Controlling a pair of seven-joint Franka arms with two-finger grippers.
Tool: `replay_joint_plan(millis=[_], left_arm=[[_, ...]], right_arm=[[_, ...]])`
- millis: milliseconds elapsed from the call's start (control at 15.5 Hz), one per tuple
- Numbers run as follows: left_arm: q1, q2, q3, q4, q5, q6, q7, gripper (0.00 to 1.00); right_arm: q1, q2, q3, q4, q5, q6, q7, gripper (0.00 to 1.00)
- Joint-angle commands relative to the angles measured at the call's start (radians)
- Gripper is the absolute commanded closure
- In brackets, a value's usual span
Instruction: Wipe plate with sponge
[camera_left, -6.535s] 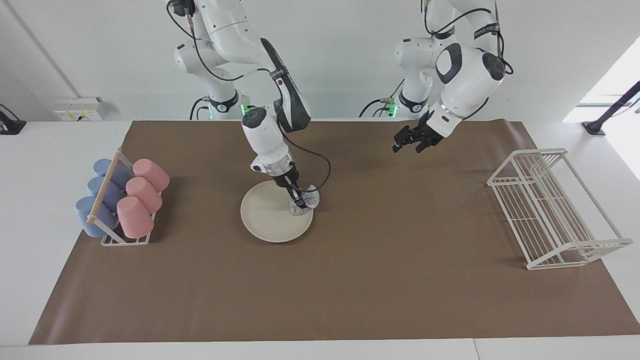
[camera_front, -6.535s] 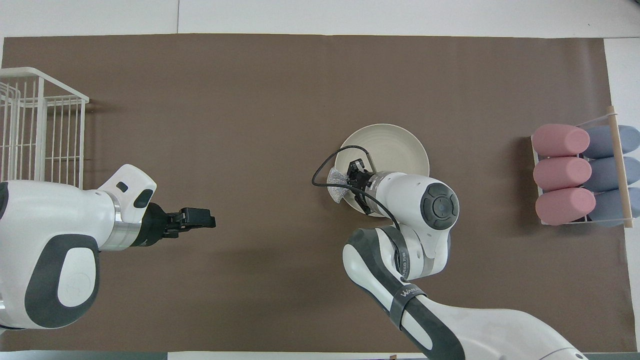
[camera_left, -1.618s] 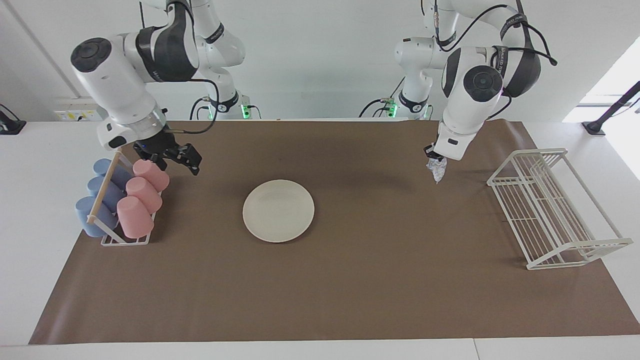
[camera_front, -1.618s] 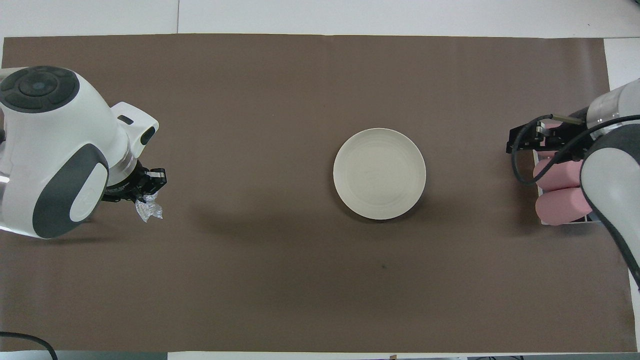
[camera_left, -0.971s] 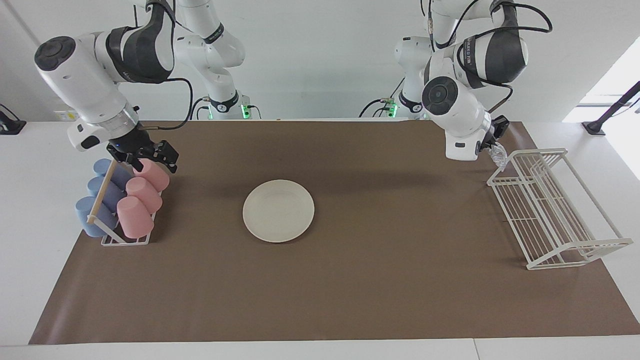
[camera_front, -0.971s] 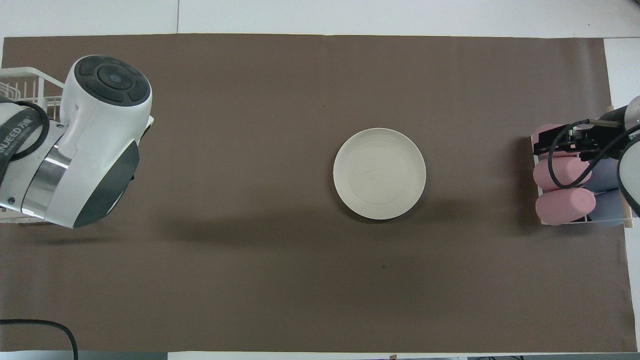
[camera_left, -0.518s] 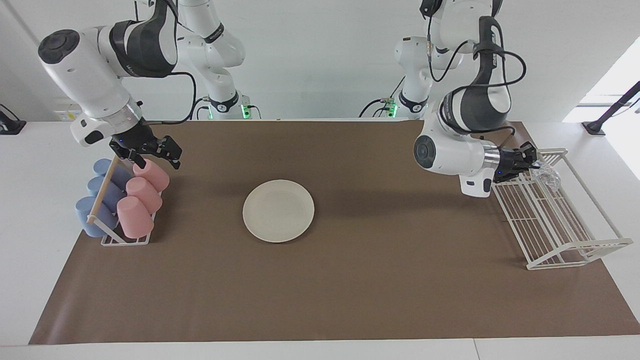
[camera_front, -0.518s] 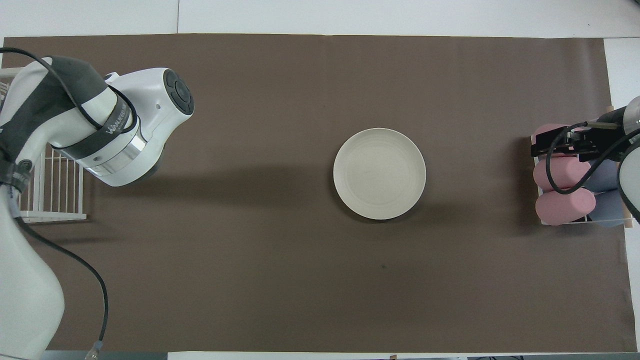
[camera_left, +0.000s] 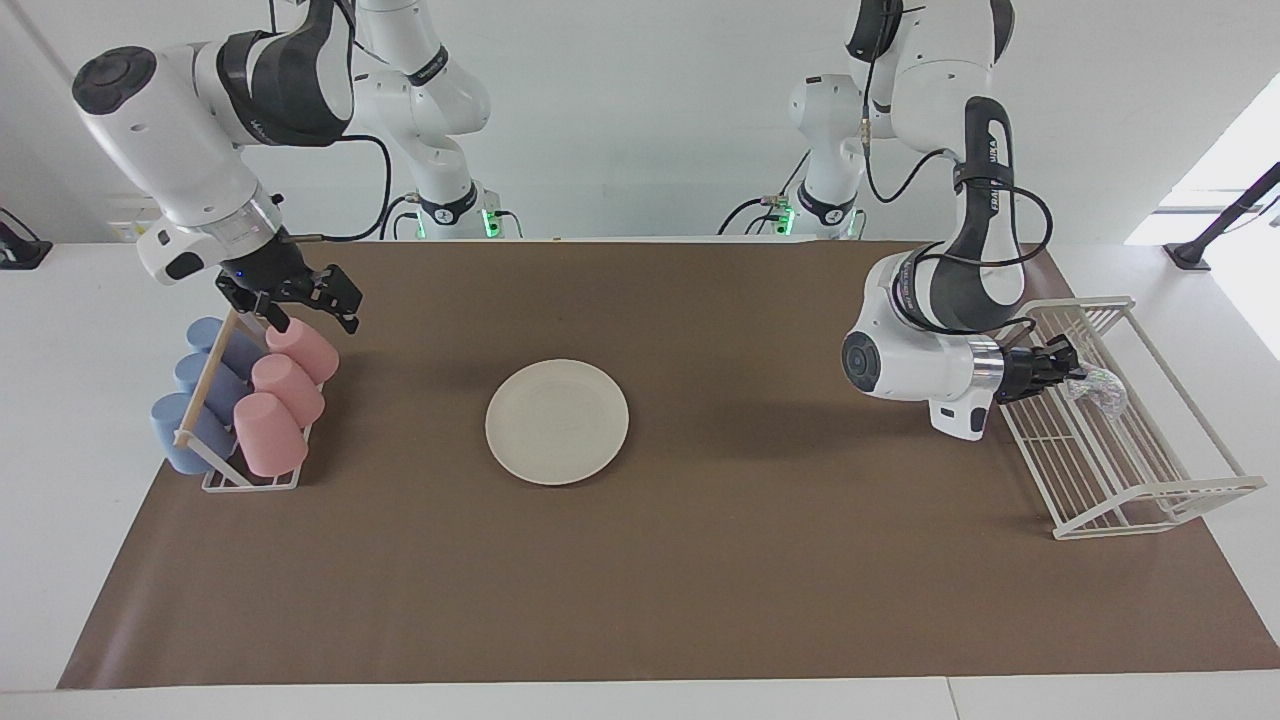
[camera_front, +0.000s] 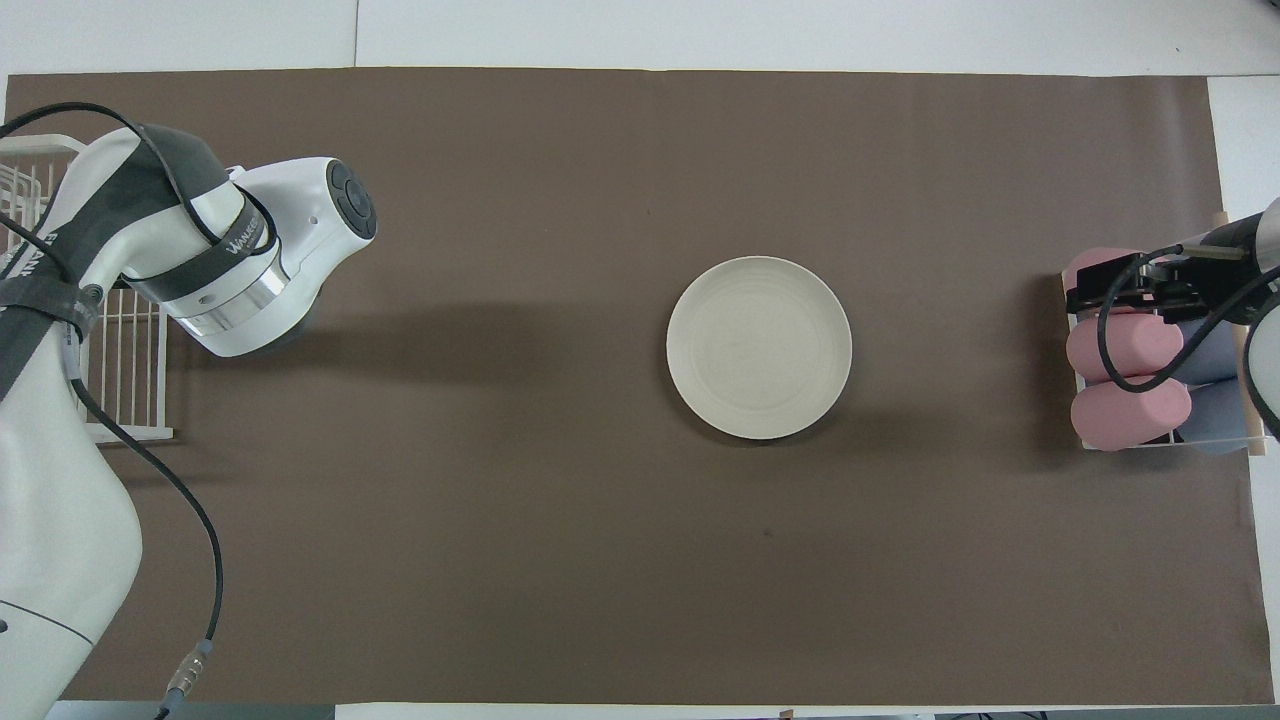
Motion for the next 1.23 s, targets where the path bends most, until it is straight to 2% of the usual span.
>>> replay_joint_plan(millis=[0,324,388,453,518,1035,1165], left_arm=[[0.023,-0.033,-0.005,-0.050,-0.016,0.040,-0.033,1.00],[0.026,-0.031,-0.005,-0.041,-0.049,0.055,-0.039,0.98],[0.026,-0.031,-0.005,-0.040,-0.049,0.056,-0.041,0.76],[0.028,-0.031,-0.005,-0.041,-0.049,0.059,-0.042,0.11],[0.028,-0.031,-0.005,-0.040,-0.051,0.060,-0.044,0.00],[0.031,-0.031,-0.005,-0.038,-0.065,0.074,-0.074,0.00],[0.033,-0.033,-0.005,0.001,-0.136,0.074,-0.073,0.00]], right_arm=[[-0.001,-0.010,0.003,-0.003,-0.019,-0.014,0.010,0.00],[-0.001,-0.010,0.003,-0.003,-0.019,-0.014,0.010,0.00],[-0.001,-0.010,0.003,-0.003,-0.019,-0.014,0.010,0.00],[0.001,-0.010,0.003,-0.003,-0.019,-0.014,0.010,0.00],[0.001,-0.010,0.003,-0.001,-0.019,-0.014,0.010,0.00],[-0.001,-0.010,0.003,-0.003,-0.019,-0.014,0.010,0.00],[-0.001,-0.010,0.003,-0.003,-0.019,-0.014,0.010,0.00]])
